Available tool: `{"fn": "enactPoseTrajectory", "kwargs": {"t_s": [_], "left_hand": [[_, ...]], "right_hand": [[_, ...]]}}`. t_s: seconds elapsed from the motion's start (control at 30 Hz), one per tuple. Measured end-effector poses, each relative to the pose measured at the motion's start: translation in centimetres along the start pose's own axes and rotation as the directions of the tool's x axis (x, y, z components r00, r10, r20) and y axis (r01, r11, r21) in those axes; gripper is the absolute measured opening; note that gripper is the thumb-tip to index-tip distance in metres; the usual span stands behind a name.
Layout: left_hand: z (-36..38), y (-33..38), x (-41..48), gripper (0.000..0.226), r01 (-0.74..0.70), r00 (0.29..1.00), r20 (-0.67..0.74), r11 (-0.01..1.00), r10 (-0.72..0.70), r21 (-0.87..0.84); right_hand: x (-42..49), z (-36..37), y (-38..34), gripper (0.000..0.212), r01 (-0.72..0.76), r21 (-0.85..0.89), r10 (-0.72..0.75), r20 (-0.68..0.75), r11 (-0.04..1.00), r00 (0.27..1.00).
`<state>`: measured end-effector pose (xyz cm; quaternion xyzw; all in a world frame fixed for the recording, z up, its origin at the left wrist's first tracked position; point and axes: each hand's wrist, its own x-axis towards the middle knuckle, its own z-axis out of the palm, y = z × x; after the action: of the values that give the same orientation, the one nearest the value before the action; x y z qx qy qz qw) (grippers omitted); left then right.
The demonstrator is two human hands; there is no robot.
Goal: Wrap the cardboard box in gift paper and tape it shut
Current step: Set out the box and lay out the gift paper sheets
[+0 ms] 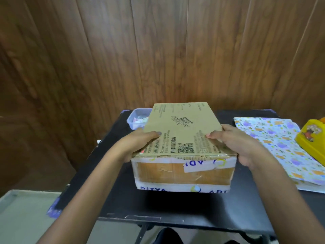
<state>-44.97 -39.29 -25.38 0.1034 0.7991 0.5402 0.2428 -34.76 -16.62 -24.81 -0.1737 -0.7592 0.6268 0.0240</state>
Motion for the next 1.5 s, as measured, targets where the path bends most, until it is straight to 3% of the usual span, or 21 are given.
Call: {"fn": "enactPoseTrajectory", "kwargs": {"t_s": [0.13,0.23,0.33,0.5,0.67,0.97,1.27,1.4,1.5], "left_hand": [[-2.7,-2.2,-2.4,0.028,0.083,0.996,-0.038,0.991,-0.08,0.104],[-4.7,-3.9,-3.7,0.031,0.134,0.989,-0.071,0.988,-0.129,0.074],[-6.5,-5.2,-4.9,0.03,0.151,0.984,-0.106,0.988,-0.145,0.045],[-9.5,-6.6,-6.3,0.027,0.179,0.977,-0.127,0.983,-0.173,0.032],[-12.1,-7.6,-5.8,0.025,0.204,0.97,-0.138,0.979,-0.198,0.024],[-14.0,-7.3,-2.0,0.018,0.191,0.959,-0.224,0.98,-0.174,0.06],[-14.7,-6.6,0.2,0.021,0.18,0.971,-0.178,0.98,-0.161,0.091],[-14.6,-6.6,0.4,0.02,0.172,0.971,-0.188,0.979,-0.15,0.106],[-14.1,-6.7,0.3,0.025,0.169,0.951,-0.283,0.974,-0.122,0.149]], "right_hand": [[-0.8,3.8,1.0,0.018,-0.014,0.016,0.013,0.067,1.0,0.998],[-0.2,6.5,1.7,0.006,-0.008,0.011,0.007,0.088,1.0,0.996],[0.6,9.0,2.2,0.035,-0.017,0.009,0.016,0.105,1.0,0.994],[1.5,13.2,2.5,0.048,-0.012,0.036,0.007,0.138,0.999,0.99],[3.1,16.9,2.9,0.082,-0.026,-0.024,0.028,0.115,0.999,0.993],[6.4,18.6,2.1,0.072,-0.035,-0.035,0.037,0.059,0.999,0.998],[8.5,18.7,1.1,0.064,-0.034,-0.026,0.035,0.051,0.999,0.998],[8.1,18.1,1.0,0.058,-0.045,0.056,0.04,0.094,0.997,0.995],[7.5,17.8,1.0,0.049,-0.038,0.127,0.021,0.131,0.991,0.991]]}}
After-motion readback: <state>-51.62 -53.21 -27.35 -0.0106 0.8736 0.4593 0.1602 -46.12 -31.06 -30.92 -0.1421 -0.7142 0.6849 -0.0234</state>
